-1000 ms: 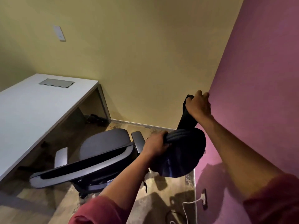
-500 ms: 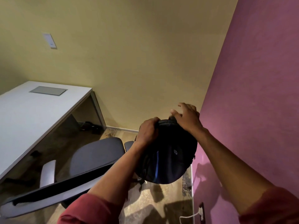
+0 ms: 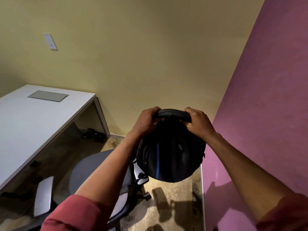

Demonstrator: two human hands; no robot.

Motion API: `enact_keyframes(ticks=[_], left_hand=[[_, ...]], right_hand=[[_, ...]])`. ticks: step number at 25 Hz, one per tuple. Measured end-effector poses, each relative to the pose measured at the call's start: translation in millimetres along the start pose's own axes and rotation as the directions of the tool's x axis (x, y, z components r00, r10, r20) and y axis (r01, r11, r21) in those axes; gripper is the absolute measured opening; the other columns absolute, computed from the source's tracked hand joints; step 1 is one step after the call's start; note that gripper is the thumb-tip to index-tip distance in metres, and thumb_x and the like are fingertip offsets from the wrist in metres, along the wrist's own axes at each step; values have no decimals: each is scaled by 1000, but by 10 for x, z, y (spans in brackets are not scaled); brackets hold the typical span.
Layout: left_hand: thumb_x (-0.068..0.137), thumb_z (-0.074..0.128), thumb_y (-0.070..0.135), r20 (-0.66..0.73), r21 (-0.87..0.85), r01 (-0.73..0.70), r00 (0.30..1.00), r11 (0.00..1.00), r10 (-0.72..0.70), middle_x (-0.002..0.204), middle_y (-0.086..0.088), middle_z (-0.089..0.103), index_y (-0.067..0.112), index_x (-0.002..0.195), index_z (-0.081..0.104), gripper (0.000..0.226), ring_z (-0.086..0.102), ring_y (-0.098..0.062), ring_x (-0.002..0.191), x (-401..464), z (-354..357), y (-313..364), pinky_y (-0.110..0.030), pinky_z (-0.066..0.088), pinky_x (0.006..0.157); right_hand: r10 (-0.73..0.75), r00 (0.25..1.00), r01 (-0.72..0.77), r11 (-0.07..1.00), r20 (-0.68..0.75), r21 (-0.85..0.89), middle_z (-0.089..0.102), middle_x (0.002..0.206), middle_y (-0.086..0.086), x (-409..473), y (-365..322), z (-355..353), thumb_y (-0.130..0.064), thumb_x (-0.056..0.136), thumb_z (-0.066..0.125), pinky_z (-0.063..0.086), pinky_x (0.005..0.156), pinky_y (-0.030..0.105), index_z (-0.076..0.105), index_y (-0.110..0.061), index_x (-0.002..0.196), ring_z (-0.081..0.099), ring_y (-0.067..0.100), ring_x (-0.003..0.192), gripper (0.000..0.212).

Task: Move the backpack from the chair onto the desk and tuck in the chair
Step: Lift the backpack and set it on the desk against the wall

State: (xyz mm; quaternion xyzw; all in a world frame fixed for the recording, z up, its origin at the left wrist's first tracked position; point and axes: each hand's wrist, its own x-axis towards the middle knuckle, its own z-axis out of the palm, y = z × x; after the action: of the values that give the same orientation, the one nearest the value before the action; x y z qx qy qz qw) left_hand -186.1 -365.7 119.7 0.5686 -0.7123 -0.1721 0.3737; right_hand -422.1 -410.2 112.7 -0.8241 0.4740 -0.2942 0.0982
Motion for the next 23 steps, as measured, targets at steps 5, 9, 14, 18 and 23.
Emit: enact_keyframes(ticks=[5, 9, 14, 18, 23], left_hand=[[80, 80, 29, 15, -76, 33, 999, 997, -32, 106, 3, 71, 18, 115, 68, 39, 65, -12, 99, 257, -361, -616, -28, 50, 84], [75, 81, 38, -16, -97, 87, 996, 991, -89, 83, 10, 71, 25, 96, 70, 27, 64, -2, 79, 494, -435, -937, -32, 49, 71], [70, 76, 42, -124, -107, 108, 985, 988, -121, 75, 15, 70, 30, 91, 69, 25, 62, 5, 71, 853, -436, -1170, -30, 46, 65], [75, 79, 33, -130, -117, 128, 981, 985, -143, 82, 9, 73, 28, 94, 70, 22, 68, -9, 82, 1181, -461, -1345, -36, 50, 72], [79, 81, 23, -145, -97, 209, 964, 973, -221, 91, 3, 75, 17, 102, 72, 25, 69, -15, 90, 1490, -425, -1628, -35, 49, 79]], right_hand=[[-38, 999, 37, 998, 18, 45, 63, 81, -8, 620, -161, 212, -25, 79, 71, 48, 65, 37, 60, -25, 94, 61, 23, 77, 18], [-68, 996, 67, 997, 51, 35, 58, 78, -12, 1016, -190, 305, -15, 77, 68, 46, 65, 36, 59, -25, 92, 59, 23, 76, 20], [-93, 991, 94, 996, 96, -4, 62, 82, -7, 1535, -102, 419, -9, 75, 65, 49, 68, 39, 58, -25, 94, 60, 25, 78, 26], [-113, 987, 113, 994, 113, 8, 60, 78, -7, 1946, 103, 567, -11, 77, 66, 48, 65, 38, 58, -25, 94, 59, 25, 74, 24], [-183, 965, 175, 983, 185, 60, 64, 83, -3, 2470, 388, 939, -9, 77, 66, 50, 67, 39, 61, -22, 100, 60, 27, 77, 27]])
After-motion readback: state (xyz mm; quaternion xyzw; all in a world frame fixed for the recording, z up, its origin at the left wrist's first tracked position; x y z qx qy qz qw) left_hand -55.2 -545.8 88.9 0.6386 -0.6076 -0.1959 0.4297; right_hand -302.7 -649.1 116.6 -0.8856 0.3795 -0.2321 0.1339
